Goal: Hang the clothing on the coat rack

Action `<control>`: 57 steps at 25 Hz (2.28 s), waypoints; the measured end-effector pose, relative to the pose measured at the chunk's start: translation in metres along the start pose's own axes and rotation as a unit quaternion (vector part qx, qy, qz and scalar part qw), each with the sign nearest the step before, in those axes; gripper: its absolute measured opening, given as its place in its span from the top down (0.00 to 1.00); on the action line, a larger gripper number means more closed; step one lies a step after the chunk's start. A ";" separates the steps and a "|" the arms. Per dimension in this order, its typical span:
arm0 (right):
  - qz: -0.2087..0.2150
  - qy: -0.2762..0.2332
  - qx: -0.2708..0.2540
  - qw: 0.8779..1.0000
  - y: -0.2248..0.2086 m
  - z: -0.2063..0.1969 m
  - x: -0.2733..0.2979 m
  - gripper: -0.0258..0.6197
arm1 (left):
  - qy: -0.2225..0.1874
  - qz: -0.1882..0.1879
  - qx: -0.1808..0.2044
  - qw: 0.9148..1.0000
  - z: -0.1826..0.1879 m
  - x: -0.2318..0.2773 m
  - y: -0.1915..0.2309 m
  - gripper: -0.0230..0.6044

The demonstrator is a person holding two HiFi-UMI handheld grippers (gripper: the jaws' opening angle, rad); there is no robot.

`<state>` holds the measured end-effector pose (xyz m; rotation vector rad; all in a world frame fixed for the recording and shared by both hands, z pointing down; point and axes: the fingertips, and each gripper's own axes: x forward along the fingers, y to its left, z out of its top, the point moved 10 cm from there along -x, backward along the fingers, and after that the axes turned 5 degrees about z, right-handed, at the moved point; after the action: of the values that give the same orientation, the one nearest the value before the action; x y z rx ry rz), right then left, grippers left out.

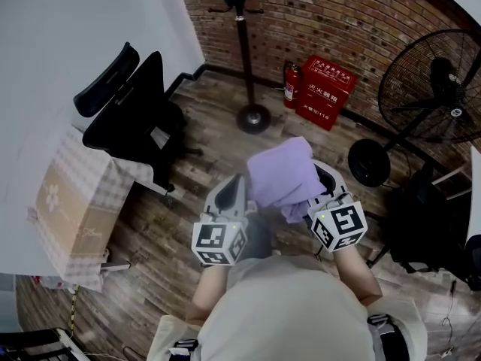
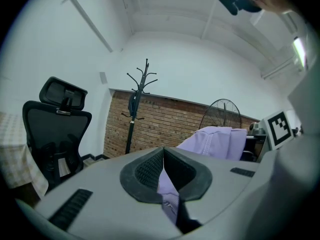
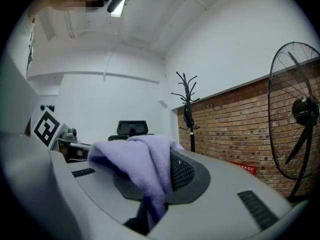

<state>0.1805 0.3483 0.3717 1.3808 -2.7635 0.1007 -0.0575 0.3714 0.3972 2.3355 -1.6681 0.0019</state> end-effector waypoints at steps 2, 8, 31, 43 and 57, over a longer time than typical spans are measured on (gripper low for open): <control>-0.003 0.002 -0.003 1.000 -0.008 0.001 0.010 0.91 | 0.001 -0.001 0.001 1.000 0.002 0.013 0.005 0.96; -0.011 0.005 -0.008 1.000 -0.033 0.004 0.051 0.91 | 0.002 -0.005 0.000 1.000 0.012 0.058 0.027 0.96; -0.028 0.005 -0.011 1.000 -0.088 0.043 0.234 0.91 | 0.008 -0.044 0.002 0.999 0.076 0.221 0.139 0.96; -0.047 -0.012 -0.019 0.999 -0.102 0.051 0.305 0.91 | 0.004 -0.052 0.004 0.999 0.094 0.271 0.194 0.96; -0.054 -0.017 -0.036 0.998 -0.125 0.064 0.338 0.91 | 0.008 -0.048 -0.003 0.999 0.100 0.300 0.213 0.96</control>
<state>0.0764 -0.0013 0.3376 1.5232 -2.6828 -0.0254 -0.1701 0.0066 0.3946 2.4025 -1.5465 -0.0032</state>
